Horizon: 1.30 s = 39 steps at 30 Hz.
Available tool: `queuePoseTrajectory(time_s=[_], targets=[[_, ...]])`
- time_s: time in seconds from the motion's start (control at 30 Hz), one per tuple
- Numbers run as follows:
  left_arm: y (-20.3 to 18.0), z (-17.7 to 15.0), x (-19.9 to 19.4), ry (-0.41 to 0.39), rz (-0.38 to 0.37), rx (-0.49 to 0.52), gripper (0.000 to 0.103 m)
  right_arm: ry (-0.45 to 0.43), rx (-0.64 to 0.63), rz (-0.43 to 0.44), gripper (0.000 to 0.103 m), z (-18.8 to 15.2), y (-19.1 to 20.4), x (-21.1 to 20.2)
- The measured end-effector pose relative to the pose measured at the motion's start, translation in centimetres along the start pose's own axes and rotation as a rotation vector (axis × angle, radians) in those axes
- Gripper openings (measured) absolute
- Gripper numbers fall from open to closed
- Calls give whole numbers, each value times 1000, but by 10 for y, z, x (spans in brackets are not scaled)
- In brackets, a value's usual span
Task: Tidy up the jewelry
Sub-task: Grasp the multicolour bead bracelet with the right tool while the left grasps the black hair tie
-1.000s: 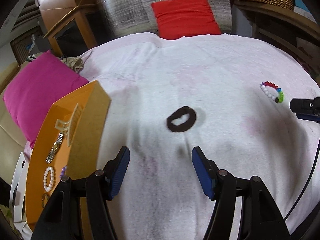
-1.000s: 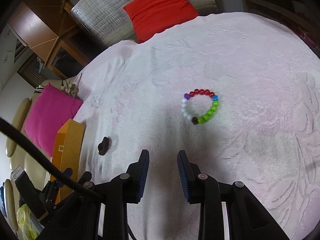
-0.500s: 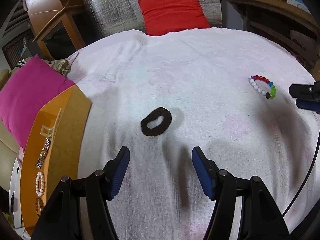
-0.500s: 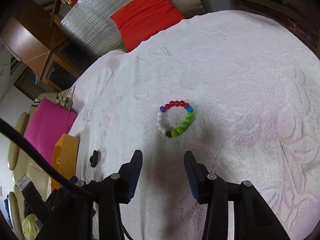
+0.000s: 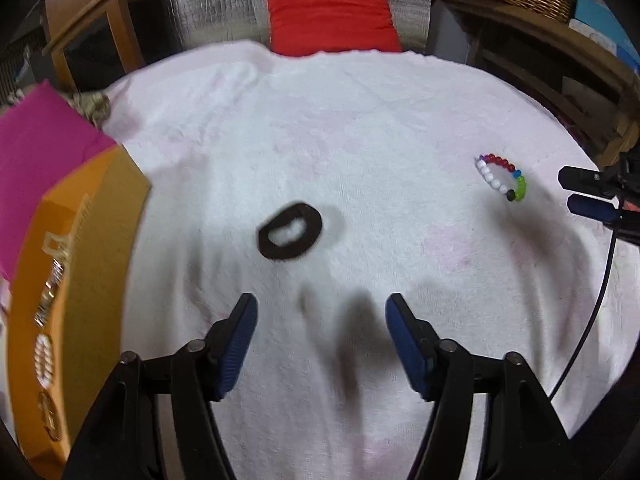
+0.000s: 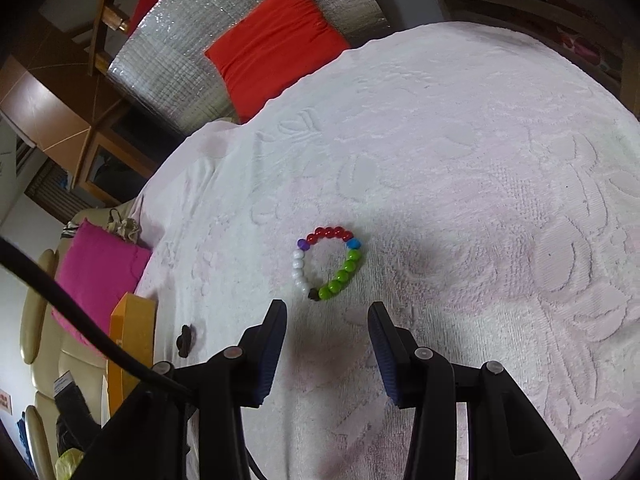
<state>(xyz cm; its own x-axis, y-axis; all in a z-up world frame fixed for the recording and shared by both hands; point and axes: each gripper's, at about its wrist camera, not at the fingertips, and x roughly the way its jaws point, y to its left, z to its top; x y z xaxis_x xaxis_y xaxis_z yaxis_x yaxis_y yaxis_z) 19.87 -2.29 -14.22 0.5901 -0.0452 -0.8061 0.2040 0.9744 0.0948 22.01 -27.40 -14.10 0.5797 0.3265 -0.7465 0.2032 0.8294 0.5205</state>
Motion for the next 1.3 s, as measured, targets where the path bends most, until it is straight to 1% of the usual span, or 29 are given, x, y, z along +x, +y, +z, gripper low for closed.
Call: queuePoseTrajectory(time_s=[0.03, 0.07, 0.1, 0.13, 0.2, 0.23, 0.33, 0.4, 0.5, 0.57, 0.63, 0.77, 0.8, 0.9, 1.0, 1.13, 1.23, 1.3], targets=[[-1, 0, -2, -17, 26, 14, 86, 0, 4, -2, 47, 1, 0, 1], [-1, 1, -4, -43, 53, 35, 88, -1, 3, -3, 47, 3, 0, 2], [0, 2, -5, -53, 58, 46, 88, -2, 2, -10, 47, 5, 0, 3], [4, 4, -4, -52, 54, 41, 88, -4, 1, -17, 47, 7, 0, 4], [14, 10, -1, -53, 39, -10, 88, -7, 0, -27, 47, 12, -1, 6], [16, 12, -1, -49, 30, -20, 88, -9, 1, -34, 47, 16, -1, 7], [28, 26, 8, -23, 21, -66, 88, -22, 9, -60, 47, 24, -3, 11], [34, 32, 12, -12, -6, -110, 88, -25, 13, -59, 47, 28, -3, 13], [43, 31, 24, 3, -45, -177, 88, -23, 1, -69, 47, 29, 0, 16], [43, 29, 31, 14, -51, -198, 88, -19, -2, -69, 47, 29, 1, 18], [40, 29, 34, 10, -34, -194, 88, -16, -10, -73, 47, 28, 2, 20], [32, 34, 37, -12, 44, -108, 88, -9, -9, -80, 47, 27, 1, 23], [29, 34, 37, -13, 51, -92, 88, -9, -7, -81, 47, 27, 0, 23], [28, 35, 33, -28, 23, -72, 88, -7, 6, -73, 47, 27, -3, 24], [30, 36, 29, -46, 17, -68, 88, -9, 2, -79, 47, 28, -3, 28], [36, 36, 32, -28, -4, -95, 88, -7, -17, -84, 47, 30, 3, 36], [40, 34, 33, -18, -11, -106, 88, -6, -51, -119, 47, 32, 8, 44], [42, 33, 34, -12, -15, -106, 88, 5, -66, -155, 44, 34, 8, 53]])
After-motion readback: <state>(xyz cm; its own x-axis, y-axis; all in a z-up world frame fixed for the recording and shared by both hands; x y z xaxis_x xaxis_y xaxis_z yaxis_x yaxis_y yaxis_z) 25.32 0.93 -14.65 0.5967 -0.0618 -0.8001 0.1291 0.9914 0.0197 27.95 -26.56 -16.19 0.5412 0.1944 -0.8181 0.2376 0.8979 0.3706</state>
